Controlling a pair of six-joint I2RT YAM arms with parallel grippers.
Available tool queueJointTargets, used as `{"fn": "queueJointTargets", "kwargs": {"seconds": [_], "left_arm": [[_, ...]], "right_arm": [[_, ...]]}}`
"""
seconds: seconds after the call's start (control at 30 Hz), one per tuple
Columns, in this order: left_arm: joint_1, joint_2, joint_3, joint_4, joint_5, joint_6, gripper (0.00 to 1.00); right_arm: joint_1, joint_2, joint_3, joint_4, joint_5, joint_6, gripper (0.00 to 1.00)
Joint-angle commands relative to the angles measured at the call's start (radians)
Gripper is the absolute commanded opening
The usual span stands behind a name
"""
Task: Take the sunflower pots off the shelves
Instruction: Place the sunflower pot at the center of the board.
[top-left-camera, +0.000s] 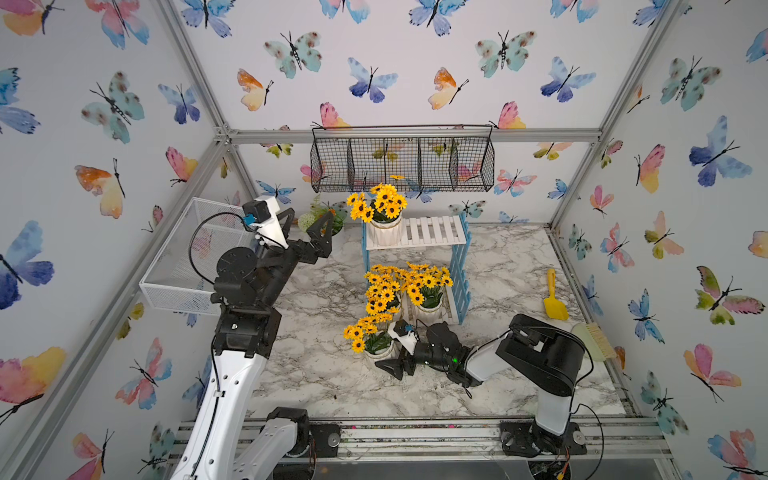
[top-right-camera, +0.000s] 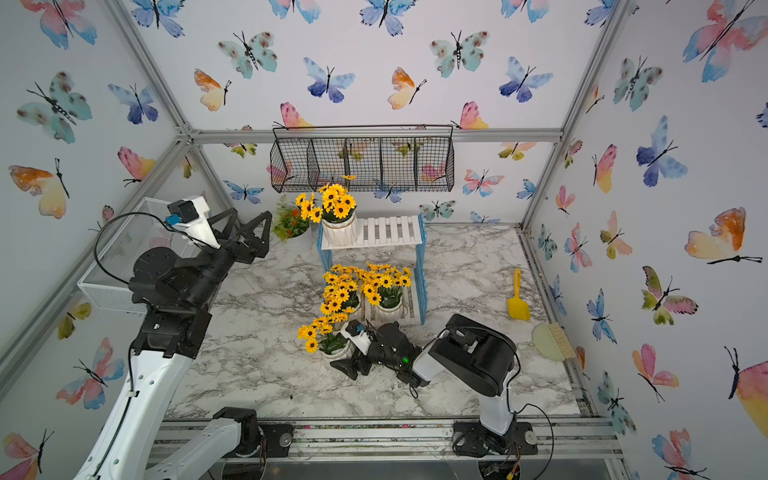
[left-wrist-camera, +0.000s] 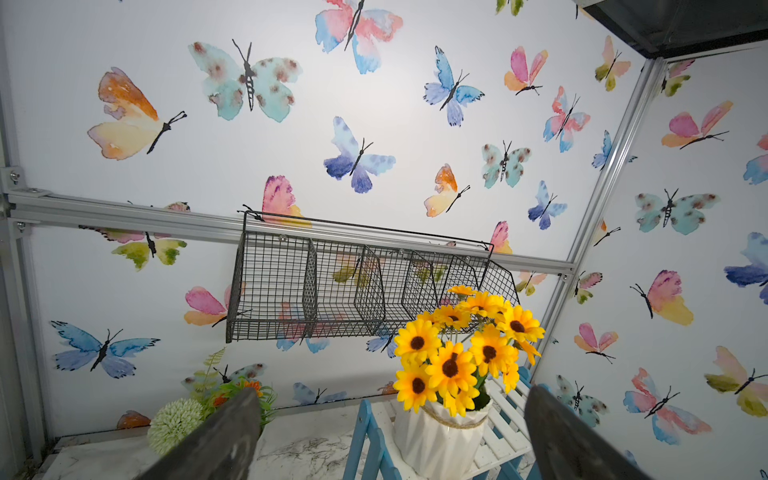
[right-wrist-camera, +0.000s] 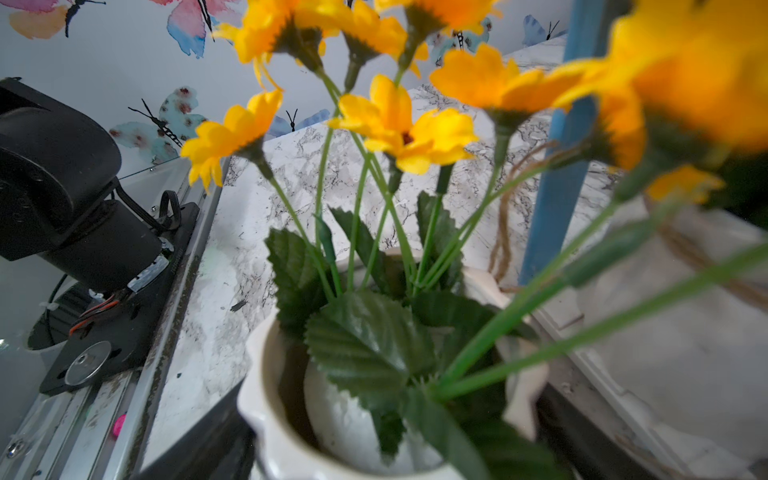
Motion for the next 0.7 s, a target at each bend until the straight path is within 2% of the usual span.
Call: {"fn": "queueJointTargets", "kwargs": {"seconds": [0.0,0.3,0.37,0.67], "left_arm": [[0.006,-0.020,-0.002,0.014,-0.004,0.000,0.98],[0.006,-0.022,-0.007,0.015,0.000,-0.001,0.98],[0.005,-0.022,-0.005,0.014,0.002,-0.003,0.98],[0.006,-0.025,-0.011,0.021,0.003,-0.011,0.98]], "right_arm": [[0.007,0.013,0.018,-0.031,-0.015,-0.013,0.34],[0.007,0.018,0.028,-0.047,-0.014,-0.011,0.51],[0.007,0.018,0.028,-0.049,-0.014,-0.008,0.57],[0.007,0.013,0.044,-0.091,-0.031,-0.013,0.76]]}}
